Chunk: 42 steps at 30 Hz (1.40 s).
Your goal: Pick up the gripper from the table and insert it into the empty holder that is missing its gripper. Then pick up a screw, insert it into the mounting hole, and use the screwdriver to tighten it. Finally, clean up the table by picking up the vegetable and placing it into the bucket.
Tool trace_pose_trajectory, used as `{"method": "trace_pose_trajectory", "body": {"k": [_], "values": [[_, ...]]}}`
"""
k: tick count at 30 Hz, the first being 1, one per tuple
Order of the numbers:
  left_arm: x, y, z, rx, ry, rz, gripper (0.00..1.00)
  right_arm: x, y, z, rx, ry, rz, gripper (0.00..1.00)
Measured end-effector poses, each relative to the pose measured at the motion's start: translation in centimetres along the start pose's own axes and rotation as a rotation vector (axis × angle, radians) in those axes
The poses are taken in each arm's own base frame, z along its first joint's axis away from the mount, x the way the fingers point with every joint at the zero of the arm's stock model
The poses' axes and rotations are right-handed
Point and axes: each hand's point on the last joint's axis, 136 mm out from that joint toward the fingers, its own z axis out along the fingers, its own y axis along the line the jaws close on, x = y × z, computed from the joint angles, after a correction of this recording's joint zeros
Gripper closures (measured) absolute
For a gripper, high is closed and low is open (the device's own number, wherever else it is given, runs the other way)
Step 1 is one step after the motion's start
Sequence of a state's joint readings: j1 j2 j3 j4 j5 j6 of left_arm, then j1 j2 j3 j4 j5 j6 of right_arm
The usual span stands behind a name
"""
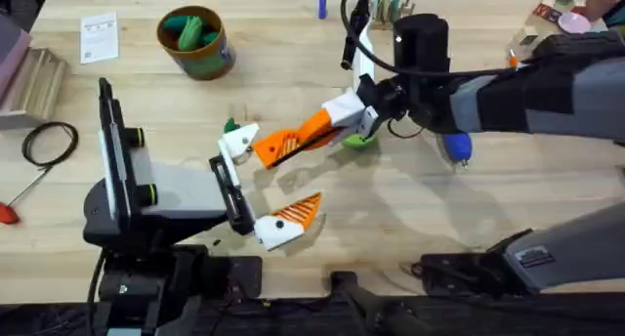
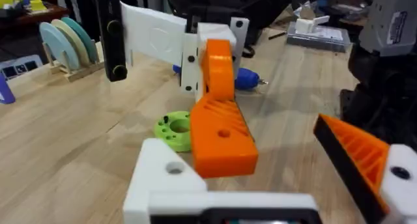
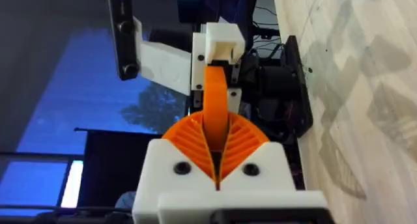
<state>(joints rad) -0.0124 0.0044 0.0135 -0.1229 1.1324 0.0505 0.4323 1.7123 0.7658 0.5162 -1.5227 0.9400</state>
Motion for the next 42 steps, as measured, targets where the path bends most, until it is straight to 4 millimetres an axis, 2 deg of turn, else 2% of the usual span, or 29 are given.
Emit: {"method": "trace_pose_trajectory", "body": {"k": [11, 42], "values": [[0.0, 0.0, 0.0, 0.0, 0.0, 0.0, 0.015, 0.0, -0.9, 0.1, 0.001, 0.003, -0.026, 0.992], [0.0, 0.0, 0.0, -0.001, 0.0, 0.0, 0.014, -0.5, -1.0, 0.5, 0.022, -0.013, -0.035, 0.992]]}}
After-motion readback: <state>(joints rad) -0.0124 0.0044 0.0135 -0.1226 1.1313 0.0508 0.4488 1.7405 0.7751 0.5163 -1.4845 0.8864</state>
